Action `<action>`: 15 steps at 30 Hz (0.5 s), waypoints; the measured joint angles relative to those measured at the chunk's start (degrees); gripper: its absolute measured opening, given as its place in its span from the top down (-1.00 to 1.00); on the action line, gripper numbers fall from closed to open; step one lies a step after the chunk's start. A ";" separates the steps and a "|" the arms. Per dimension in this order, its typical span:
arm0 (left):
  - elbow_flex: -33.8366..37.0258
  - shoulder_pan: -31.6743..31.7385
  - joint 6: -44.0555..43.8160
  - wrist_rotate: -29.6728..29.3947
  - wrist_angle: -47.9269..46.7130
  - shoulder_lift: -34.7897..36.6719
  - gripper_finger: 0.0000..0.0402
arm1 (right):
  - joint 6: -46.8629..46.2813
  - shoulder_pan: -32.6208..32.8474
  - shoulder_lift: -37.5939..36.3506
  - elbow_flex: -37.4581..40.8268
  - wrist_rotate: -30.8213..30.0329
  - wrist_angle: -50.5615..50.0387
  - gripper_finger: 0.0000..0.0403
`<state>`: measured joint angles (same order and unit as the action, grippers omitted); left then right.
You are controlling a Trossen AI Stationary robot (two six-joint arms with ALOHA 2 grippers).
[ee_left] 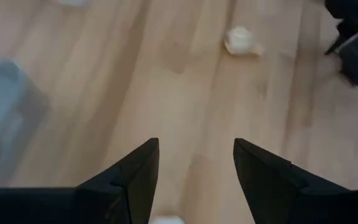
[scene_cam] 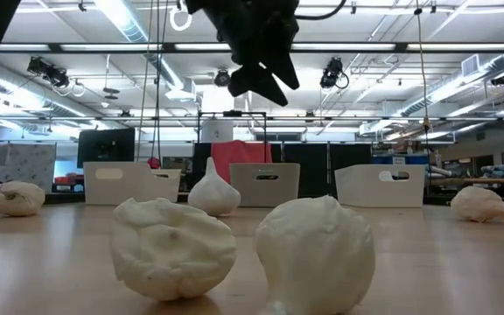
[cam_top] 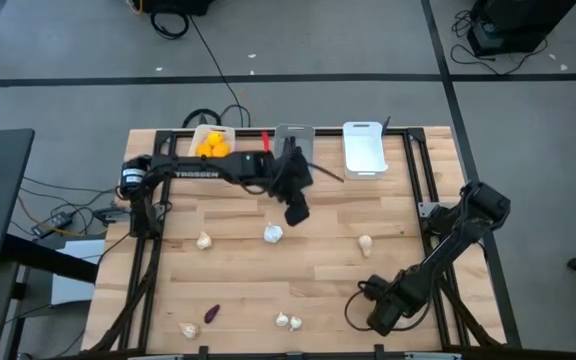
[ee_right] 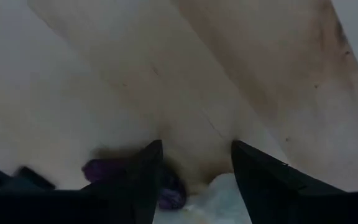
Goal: Sort produce into baskets
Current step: Put the eggplant into the gray bin
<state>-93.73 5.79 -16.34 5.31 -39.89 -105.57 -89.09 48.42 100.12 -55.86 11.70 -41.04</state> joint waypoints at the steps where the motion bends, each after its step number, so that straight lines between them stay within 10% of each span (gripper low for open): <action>1: 0.00 -0.85 -0.86 -0.46 -0.62 0.00 -0.06 | 0.95 0.02 0.06 -0.04 0.00 -0.02 0.00; 15: 0.02 -8.63 -10.36 -4.35 -5.93 -0.01 -0.06 | 13.83 1.52 -3.99 -1.83 -7.52 -0.75 0.21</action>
<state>-93.71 -2.84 -26.70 0.96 -45.82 -105.58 -75.26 49.94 96.12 -57.68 4.18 -41.79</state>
